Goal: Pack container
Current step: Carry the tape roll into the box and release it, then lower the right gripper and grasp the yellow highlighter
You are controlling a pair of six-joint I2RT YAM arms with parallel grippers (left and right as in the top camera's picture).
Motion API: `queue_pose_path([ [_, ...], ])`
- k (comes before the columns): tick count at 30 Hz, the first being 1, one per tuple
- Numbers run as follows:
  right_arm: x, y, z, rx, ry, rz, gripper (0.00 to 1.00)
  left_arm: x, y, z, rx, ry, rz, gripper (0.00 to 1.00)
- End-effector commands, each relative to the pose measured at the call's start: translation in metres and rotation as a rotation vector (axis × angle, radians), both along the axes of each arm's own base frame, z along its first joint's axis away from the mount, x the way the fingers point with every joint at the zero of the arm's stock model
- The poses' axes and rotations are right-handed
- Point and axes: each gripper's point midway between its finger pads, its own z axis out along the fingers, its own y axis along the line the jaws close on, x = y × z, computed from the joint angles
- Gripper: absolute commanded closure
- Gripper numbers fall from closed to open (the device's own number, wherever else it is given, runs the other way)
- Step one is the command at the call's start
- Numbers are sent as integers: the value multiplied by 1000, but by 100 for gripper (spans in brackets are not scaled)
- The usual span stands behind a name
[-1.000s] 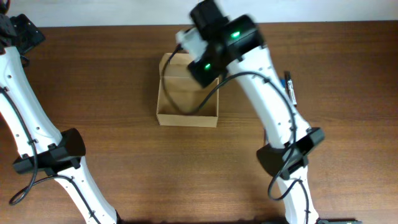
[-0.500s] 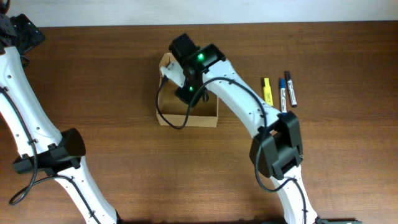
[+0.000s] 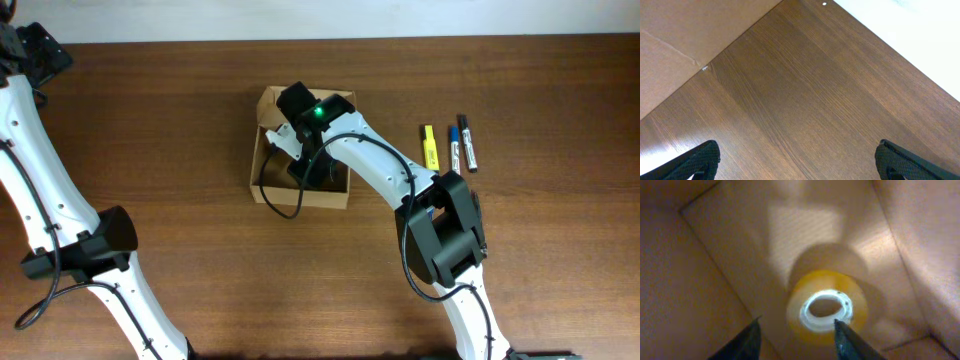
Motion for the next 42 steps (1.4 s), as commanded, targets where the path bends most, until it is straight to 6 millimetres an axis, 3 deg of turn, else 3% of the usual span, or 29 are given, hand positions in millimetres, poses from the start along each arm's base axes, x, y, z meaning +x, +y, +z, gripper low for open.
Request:
queue_pose_path([
  [1,17,10,61,85,-93,-67,51,-5,0,11,12,-21,-7,0],
  [4,29,9,107,107,-173,-127,52,-5,0,11,12,-21,-7,0],
  [10,53,-18,203,158,-358,-346,56,-5,0,11,12,-21,-7,0],
  [13,73,-51,228,208,-389,-499,51,-5,0,11,12,-21,-7,0],
  [15,84,-80,226,198,-379,-588,51,-5,0,11,12,-21,-7,0],
  [20,105,-153,192,133,-289,-754,51,-5,0,11,12,-21,-7,0],
  [23,112,-195,156,92,-196,-871,50,-5,0,11,12,-21,-7,0],
  [27,107,-246,100,33,-54,-988,51,-5,0,11,12,-21,-7,0],
  [34,88,-277,39,-35,67,-1049,51,-5,0,11,12,-21,-7,0],
  [42,67,-274,-13,-78,137,-1036,51,-5,0,11,12,-21,-7,0],
])
